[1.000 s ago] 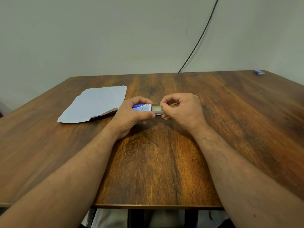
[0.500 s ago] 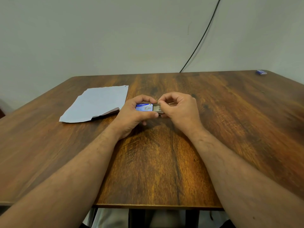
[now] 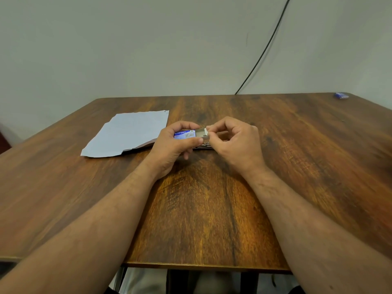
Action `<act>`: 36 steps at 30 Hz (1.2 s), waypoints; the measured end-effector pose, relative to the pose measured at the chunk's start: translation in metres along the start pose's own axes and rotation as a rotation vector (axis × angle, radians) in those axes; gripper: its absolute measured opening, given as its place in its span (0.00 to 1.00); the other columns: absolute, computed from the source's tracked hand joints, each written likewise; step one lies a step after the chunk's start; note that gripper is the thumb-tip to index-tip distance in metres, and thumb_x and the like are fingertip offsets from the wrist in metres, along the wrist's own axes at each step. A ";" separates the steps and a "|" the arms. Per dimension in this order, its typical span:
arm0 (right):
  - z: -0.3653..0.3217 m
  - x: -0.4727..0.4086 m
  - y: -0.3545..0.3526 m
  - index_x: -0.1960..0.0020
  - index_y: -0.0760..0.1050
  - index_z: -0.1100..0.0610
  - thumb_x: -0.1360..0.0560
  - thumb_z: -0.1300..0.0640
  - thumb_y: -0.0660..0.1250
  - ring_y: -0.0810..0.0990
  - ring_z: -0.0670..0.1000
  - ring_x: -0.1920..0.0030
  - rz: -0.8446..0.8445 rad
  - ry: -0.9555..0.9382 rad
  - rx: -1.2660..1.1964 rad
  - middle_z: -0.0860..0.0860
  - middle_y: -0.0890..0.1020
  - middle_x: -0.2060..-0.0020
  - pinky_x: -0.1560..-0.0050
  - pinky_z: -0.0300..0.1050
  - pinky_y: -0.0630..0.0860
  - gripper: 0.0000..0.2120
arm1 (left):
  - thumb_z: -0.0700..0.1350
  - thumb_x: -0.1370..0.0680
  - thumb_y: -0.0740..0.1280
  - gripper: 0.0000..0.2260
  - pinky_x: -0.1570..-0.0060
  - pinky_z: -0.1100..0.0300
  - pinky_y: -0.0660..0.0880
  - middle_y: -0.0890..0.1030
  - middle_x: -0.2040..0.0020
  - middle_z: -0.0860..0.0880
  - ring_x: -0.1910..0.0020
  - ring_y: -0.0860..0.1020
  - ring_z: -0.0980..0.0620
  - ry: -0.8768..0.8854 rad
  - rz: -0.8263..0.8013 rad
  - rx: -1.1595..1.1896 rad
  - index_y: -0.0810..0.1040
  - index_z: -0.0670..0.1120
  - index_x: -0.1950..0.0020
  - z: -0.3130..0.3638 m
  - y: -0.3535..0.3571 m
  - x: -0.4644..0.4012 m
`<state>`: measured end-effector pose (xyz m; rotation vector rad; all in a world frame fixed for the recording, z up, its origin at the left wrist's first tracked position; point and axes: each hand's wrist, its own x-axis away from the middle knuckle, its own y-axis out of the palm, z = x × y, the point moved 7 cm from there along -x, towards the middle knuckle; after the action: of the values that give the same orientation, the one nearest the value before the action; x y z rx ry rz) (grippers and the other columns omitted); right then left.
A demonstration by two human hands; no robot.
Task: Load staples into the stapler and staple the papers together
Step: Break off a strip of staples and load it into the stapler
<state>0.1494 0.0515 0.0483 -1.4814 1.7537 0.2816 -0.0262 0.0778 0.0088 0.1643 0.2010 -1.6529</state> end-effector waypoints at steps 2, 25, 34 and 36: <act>0.001 0.000 0.000 0.59 0.84 0.55 0.29 0.61 0.73 0.86 0.41 0.61 -0.003 -0.005 0.011 0.43 0.87 0.60 0.60 0.36 0.82 0.03 | 0.37 0.27 0.77 0.16 0.71 0.64 0.75 0.80 0.46 0.43 0.70 0.76 0.55 -0.001 -0.005 -0.003 0.81 0.45 0.41 0.001 0.001 0.000; -0.004 0.002 0.012 0.58 0.82 0.55 0.28 0.60 0.75 0.85 0.40 0.59 -0.114 -0.023 -0.014 0.43 0.86 0.62 0.58 0.38 0.82 0.02 | 0.33 0.26 0.73 0.16 0.61 0.61 0.82 0.81 0.44 0.40 0.57 0.83 0.50 -0.002 -0.045 0.060 0.79 0.41 0.39 0.002 0.004 0.001; -0.004 0.003 0.016 0.58 0.81 0.54 0.28 0.57 0.74 0.86 0.44 0.53 -0.161 -0.060 0.045 0.46 0.87 0.57 0.52 0.46 0.84 0.02 | 0.28 0.25 0.69 0.20 0.68 0.66 0.79 0.82 0.50 0.44 0.65 0.82 0.53 -0.059 -0.126 0.177 0.79 0.44 0.37 0.003 0.007 0.003; -0.004 0.003 0.017 0.58 0.81 0.55 0.28 0.57 0.74 0.86 0.44 0.53 -0.172 -0.060 0.042 0.47 0.87 0.57 0.51 0.46 0.84 0.02 | 0.28 0.25 0.69 0.20 0.69 0.67 0.78 0.84 0.52 0.45 0.66 0.81 0.53 -0.064 -0.145 0.185 0.79 0.44 0.36 0.003 0.008 0.003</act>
<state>0.1323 0.0522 0.0431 -1.5661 1.5640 0.1968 -0.0183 0.0735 0.0112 0.2412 0.0106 -1.8178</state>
